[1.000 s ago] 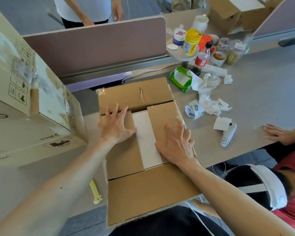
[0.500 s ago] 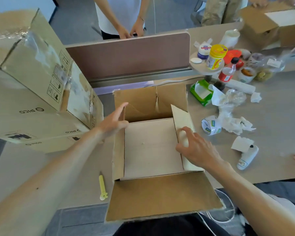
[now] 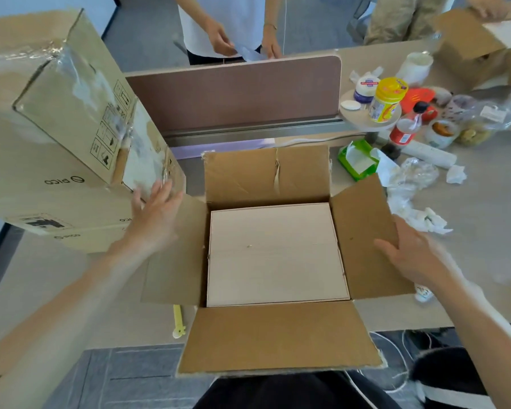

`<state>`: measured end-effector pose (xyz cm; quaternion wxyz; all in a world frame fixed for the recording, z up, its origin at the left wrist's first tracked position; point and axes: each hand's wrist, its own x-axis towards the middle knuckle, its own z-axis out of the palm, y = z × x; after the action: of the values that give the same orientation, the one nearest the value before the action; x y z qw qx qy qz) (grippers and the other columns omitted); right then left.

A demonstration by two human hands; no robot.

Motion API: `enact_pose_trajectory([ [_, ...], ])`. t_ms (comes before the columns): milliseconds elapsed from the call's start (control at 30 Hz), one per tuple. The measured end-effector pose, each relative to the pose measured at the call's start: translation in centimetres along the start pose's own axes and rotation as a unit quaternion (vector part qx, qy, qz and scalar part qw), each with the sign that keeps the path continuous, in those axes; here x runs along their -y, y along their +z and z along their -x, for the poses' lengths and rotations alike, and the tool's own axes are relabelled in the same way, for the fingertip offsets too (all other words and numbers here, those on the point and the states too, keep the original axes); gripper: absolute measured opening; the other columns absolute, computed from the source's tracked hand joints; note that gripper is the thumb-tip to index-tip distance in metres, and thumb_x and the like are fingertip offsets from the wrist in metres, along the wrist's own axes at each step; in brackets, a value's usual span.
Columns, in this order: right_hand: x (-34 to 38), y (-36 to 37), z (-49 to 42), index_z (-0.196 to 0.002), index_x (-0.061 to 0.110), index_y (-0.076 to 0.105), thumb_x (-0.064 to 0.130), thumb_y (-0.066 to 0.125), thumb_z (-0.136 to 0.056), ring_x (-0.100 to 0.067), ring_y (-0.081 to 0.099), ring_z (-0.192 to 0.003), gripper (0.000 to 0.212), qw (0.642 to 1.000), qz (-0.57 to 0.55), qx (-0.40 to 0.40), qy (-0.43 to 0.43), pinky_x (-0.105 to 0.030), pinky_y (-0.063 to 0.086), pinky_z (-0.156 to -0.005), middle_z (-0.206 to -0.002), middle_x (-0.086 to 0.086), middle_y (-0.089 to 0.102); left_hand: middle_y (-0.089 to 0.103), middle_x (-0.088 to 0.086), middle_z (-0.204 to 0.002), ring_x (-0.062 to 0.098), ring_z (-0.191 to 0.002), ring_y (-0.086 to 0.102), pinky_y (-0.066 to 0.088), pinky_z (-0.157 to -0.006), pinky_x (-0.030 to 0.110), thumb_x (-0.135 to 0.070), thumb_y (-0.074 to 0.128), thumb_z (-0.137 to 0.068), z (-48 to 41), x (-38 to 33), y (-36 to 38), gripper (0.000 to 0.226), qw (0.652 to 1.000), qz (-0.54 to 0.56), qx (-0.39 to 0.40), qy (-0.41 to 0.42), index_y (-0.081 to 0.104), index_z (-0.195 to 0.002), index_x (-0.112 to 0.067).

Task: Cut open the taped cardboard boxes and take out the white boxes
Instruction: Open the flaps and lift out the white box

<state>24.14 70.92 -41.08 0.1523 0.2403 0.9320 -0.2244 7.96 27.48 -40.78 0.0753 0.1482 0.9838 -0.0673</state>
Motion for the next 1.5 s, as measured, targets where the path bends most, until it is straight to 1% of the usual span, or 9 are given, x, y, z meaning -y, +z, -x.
enact_pose_trajectory([
  [133, -1.7, 0.9, -0.6, -0.147, 0.023, 0.015, 0.049, 0.057, -0.092, -0.04, 0.049, -0.119, 0.074, 0.997, 0.059, -0.006, 0.038, -0.054, 0.045, -0.096, -0.137, -0.016, 0.045, 0.001, 0.012, -0.166, 0.034, -0.152, -0.01, -0.002, -0.122, 0.054, -0.041, 0.055, -0.096, 1.7, -1.3, 2.2, 0.073, 0.995, 0.02, 0.098, -0.027, 0.019, -0.156, -0.02],
  [267, -0.3, 2.5, -0.7, -0.152, 0.013, -0.009, 0.055, 0.057, -0.09, -0.038, -0.006, -0.148, 0.1, 0.987, 0.152, -0.039, 0.035, -0.054, 0.009, -0.119, -0.161, -0.013, -0.008, -0.006, 0.012, -0.166, 0.036, -0.152, -0.013, -0.007, -0.12, 0.053, -0.055, 0.05, -0.095, 2.9, -3.0, 4.0, 0.077, 0.991, 0.076, 0.099, -0.039, 0.016, -0.158, -0.026],
  [400, 0.4, 3.7, -1.8, -0.155, 0.019, -0.015, 0.06, 0.049, -0.092, -0.039, -0.025, -0.145, 0.098, 0.983, 0.181, 0.022, 0.026, -0.056, -0.009, -0.117, -0.158, -0.012, -0.03, -0.005, 0.011, -0.167, 0.035, -0.151, -0.015, -0.01, -0.119, 0.056, -0.045, 0.047, -0.097, 3.3, -5.2, 5.1, 0.069, 0.99, 0.104, 0.092, -0.035, 0.017, -0.157, -0.026],
  [533, 1.5, 5.9, -2.0, -0.155, 0.025, -0.012, 0.061, 0.044, -0.093, -0.039, -0.019, -0.147, 0.091, 0.982, 0.179, 0.051, -0.024, -0.054, -0.004, -0.119, -0.159, -0.016, -0.026, -0.005, 0.011, -0.167, 0.033, -0.151, -0.017, -0.013, -0.118, 0.056, -0.024, 0.041, -0.097, 3.4, -6.1, 6.1, 0.061, 0.988, 0.135, 0.064, -0.051, 0.021, -0.155, -0.023],
  [900, 1.2, 6.5, -3.1, -0.154, 0.028, 0.001, 0.049, 0.046, -0.094, -0.033, 0.012, -0.147, 0.078, 0.99, 0.091, 0.078, -0.071, -0.054, 0.032, -0.113, -0.162, -0.004, 0.001, 0.0, 0.01, -0.167, 0.032, -0.152, -0.015, -0.014, -0.118, 0.052, -0.007, 0.049, -0.094, 3.1, -6.2, 6.8, 0.065, 0.98, 0.186, 0.034, -0.061, 0.027, -0.154, -0.018],
  [1100, -1.0, 4.8, -3.0, -0.152, 0.032, 0.004, 0.046, 0.05, -0.093, -0.028, 0.019, -0.145, 0.076, 0.991, 0.089, 0.058, -0.079, -0.056, 0.041, -0.104, -0.161, 0.004, 0.005, 0.004, 0.004, -0.167, 0.024, -0.151, 0.018, 0.021, -0.116, 0.035, -0.009, 0.054, -0.096, 3.3, -7.9, 7.2, 0.067, 0.93, 0.351, 0.084, -0.071, 0.028, -0.156, -0.024],
  [1267, -2.3, 2.9, -3.1, -0.152, 0.028, 0.022, 0.042, 0.053, -0.094, -0.027, 0.029, -0.14, 0.067, 0.995, 0.054, 0.043, -0.066, -0.051, 0.041, -0.102, -0.158, 0.003, 0.019, 0.016, 0.006, -0.166, 0.02, -0.151, 0.02, 0.021, -0.115, 0.031, -0.006, 0.052, -0.096, 2.4, -10.4, 6.7, 0.06, 0.921, 0.372, 0.075, -0.091, 0.038, -0.152, -0.023],
  [1367, -1.8, 2.1, -2.6, -0.143, 0.023, 0.04, 0.029, 0.056, -0.093, -0.031, 0.044, -0.126, 0.053, 0.998, -0.001, -0.003, -0.056, -0.045, 0.043, -0.097, -0.144, -0.006, 0.04, 0.036, 0.006, -0.156, 0.026, -0.143, 0.036, 0.029, -0.113, 0.036, -0.008, 0.054, -0.095, 2.4, -11.2, 5.6, 0.046, 0.923, 0.366, 0.035, -0.119, 0.052, -0.14, -0.014],
  [1500, 0.4, 2.7, -0.7, -0.141, 0.023, 0.047, 0.022, 0.059, -0.092, -0.024, 0.051, -0.117, 0.05, 0.992, -0.077, 0.005, -0.095, -0.036, 0.039, -0.095, -0.133, -0.006, 0.051, 0.052, 0.004, -0.14, 0.025, -0.127, 0.049, 0.04, -0.106, 0.039, -0.027, 0.06, -0.094, 4.0, -13.4, 4.2, 0.049, 0.935, 0.336, 0.036, -0.105, 0.05, -0.14, -0.016],
])
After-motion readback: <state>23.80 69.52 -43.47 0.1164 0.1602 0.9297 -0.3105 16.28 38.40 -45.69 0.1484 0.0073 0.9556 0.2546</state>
